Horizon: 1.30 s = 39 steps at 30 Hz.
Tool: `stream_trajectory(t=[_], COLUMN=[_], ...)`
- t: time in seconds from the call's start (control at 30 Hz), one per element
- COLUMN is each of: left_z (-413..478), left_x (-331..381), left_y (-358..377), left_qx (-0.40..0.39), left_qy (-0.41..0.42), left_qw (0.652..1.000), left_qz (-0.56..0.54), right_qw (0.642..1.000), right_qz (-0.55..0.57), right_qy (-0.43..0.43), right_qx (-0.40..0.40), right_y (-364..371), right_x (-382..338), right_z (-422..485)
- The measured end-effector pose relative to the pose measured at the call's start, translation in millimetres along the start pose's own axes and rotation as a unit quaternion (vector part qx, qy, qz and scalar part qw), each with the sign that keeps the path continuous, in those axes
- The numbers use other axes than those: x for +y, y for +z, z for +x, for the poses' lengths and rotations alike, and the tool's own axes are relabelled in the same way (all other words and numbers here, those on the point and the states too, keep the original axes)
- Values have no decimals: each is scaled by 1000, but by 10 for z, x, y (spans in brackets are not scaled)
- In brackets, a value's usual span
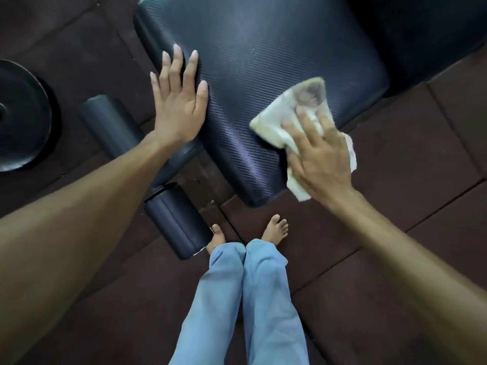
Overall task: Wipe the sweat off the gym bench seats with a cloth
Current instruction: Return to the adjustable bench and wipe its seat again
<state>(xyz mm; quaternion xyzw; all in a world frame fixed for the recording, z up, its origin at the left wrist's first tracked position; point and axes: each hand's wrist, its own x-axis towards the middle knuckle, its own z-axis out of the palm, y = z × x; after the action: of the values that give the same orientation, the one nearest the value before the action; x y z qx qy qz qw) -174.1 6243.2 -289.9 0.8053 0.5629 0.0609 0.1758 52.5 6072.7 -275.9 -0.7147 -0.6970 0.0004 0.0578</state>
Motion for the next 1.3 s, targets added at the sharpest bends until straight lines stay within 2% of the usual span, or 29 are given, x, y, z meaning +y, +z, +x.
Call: stream_trajectory(t=[0.07,0.13,0.17,0.23,0.3,0.37,0.57,0.7,0.77,0.87,0.93,1.03,1.1,1.13,1.2,1.3], left_z=[7,17,27,57,82,91,74,55,58,60,60,71,55,44,25,3], left_x=[7,-22,-56,-140,-228,-267,-279,-306,-317,-326,-310,-308,-304,-289,-247,-207], left_y=[8,-14,-31,-75,-100,-79,-49,-130,-137,-94,-46,-12,-4,-1,0,21], left_qx=[2,4,7,12,11,3,-33,-37,-40,-51,-48,-30,-22,-18,-15,-22], left_qy=[4,11,19,43,71,83,79,91,90,77,67,70,66,64,58,48], left_qw=[1000,1000,1000,999,996,996,996,993,993,995,996,996,997,998,998,998], left_qz=[-12,-7,3,29,43,44,39,72,71,49,38,36,27,20,0,-34], right_qw=[992,993,996,999,976,947,940,921,932,974,989,988,973,971,979,997], right_qz=[4,1,3,-2,-22,-44,-124,-55,-9,39,38,42,55,49,40,18], right_qy=[124,122,86,-48,-214,-314,-296,-370,-343,-200,-93,113,209,222,184,12], right_qx=[-7,-6,-9,-12,-12,-46,-113,-109,-116,-95,-109,-101,-78,-75,-82,-81], right_y=[6,-3,-3,-21,-61,-92,-47,-108,-149,-58,57,80,86,81,70,19], right_x=[-330,-657,-749,-769,-640,-535,-1085,-690,-338,11,90,-130,-388,-513,-601,-232], right_z=[140,94,7,-209,-273,-115,231,96,11,94,391,1057,1419,1511,1492,1081])
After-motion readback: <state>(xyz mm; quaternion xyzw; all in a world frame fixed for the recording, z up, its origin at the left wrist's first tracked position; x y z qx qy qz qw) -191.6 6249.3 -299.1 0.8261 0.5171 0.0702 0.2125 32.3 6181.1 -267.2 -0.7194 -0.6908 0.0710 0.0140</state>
